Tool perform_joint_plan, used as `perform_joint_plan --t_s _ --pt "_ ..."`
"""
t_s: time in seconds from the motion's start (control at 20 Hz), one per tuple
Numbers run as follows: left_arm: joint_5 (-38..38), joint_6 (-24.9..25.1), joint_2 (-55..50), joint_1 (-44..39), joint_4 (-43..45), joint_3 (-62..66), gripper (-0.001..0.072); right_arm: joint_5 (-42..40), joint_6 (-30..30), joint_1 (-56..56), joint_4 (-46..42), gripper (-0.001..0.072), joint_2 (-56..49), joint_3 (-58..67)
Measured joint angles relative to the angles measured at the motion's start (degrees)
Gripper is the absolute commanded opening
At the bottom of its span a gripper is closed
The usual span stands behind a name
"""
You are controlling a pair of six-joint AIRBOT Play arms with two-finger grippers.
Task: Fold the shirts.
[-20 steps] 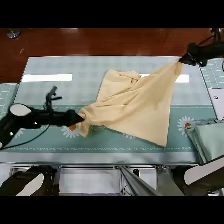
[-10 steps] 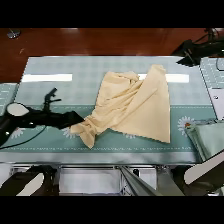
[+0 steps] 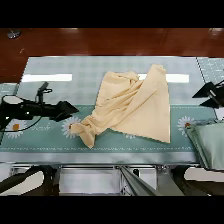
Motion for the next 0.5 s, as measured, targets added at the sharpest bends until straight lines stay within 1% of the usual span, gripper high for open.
perform_joint_plan --t_s 0.15,0.2,0.25,0.3,0.5 --pt "-0.92 2.16 -7.08 -6.12 -1.60 3.39 0.0699 -2.25 -2.56 -0.68 0.59 0.0625 6.23 -12.35" --pt "-1.49 2.58 -8.70 -7.72 -1.97 4.44 0.0665 -2.51 -3.17 -0.81 0.61 0.0625 7.98 -15.56" --pt "-1.64 2.82 -10.14 -9.14 -2.21 5.51 0.0284 -2.82 -3.58 -0.90 0.61 0.0625 9.44 -18.21" --pt "-1.92 3.13 -11.19 -10.08 -2.25 6.40 0.0032 -3.17 -3.85 -0.96 0.81 0.0625 10.67 -20.46" --pt "-3.76 4.83 -13.33 -11.50 -2.51 9.11 0.0029 -4.02 -4.26 0.44 0.46 0.0625 13.20 -27.85"
